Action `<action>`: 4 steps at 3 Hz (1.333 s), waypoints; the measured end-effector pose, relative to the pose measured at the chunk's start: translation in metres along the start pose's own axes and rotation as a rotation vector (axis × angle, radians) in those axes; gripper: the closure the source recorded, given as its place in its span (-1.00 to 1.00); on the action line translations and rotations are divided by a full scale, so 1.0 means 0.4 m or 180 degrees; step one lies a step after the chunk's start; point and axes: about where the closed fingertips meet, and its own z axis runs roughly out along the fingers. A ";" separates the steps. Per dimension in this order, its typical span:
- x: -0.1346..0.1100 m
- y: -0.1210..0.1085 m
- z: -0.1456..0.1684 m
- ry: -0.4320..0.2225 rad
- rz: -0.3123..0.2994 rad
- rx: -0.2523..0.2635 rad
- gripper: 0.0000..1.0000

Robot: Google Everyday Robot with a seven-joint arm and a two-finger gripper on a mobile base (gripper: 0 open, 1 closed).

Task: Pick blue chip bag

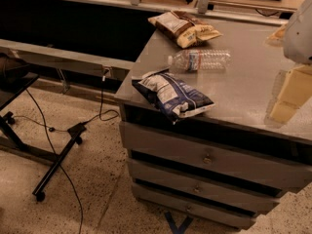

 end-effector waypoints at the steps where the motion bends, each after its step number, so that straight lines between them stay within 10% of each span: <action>1: 0.000 0.000 0.000 0.0000 0.0000 0.0001 -1.00; 4: -0.278 0.023 0.162 -0.0352 -0.0424 -0.0506 -1.00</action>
Offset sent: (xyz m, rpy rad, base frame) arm 0.0091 0.0288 -0.0161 0.1101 0.0869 0.0467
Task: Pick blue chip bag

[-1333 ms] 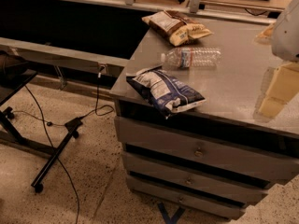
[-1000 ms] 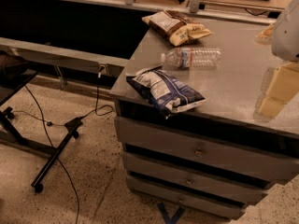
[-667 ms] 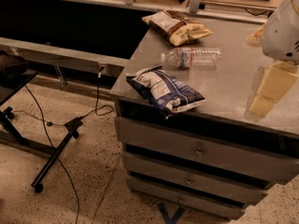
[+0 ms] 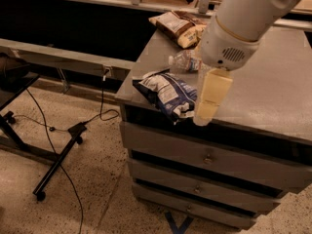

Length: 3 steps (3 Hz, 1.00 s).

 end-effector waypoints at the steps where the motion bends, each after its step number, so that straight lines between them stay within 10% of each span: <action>1: -0.098 -0.008 0.095 -0.0029 -0.0118 -0.0173 -1.00; 3: -0.116 -0.017 0.113 0.0001 -0.0129 -0.0213 -1.00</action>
Offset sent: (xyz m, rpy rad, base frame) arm 0.0110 0.0457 -0.0233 0.0069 0.0391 0.0503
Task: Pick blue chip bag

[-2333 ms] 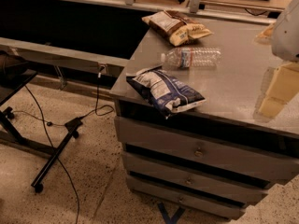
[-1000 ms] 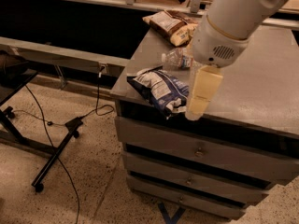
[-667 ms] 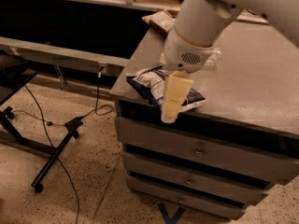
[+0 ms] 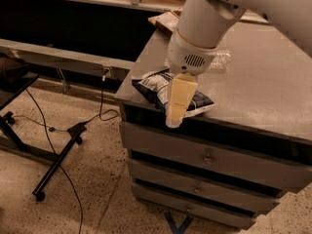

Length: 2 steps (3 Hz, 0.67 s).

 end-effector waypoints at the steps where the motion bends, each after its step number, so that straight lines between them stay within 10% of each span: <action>1: 0.027 -0.052 0.033 0.0049 0.0170 0.0031 -1.00; 2: 0.077 -0.107 0.074 0.0033 0.0380 0.0037 -1.00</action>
Offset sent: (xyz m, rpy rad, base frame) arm 0.0755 -0.0504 -0.0623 0.0201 0.0533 -0.2092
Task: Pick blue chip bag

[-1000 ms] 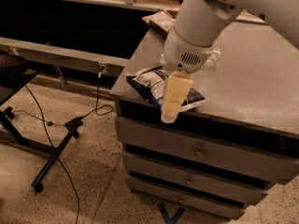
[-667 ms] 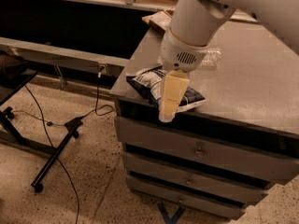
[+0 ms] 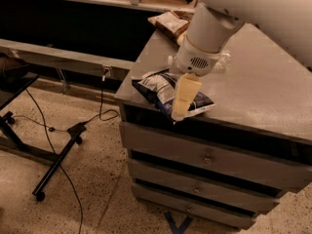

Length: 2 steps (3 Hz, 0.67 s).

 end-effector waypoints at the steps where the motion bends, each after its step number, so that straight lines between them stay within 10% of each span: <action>1: 0.042 -0.034 0.043 -0.0012 0.0140 -0.0047 -1.00; 2: 0.050 -0.040 0.054 -0.0012 0.0163 -0.0064 -1.00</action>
Offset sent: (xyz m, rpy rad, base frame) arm 0.0133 -0.0146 -0.0219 0.0108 0.0268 -0.0400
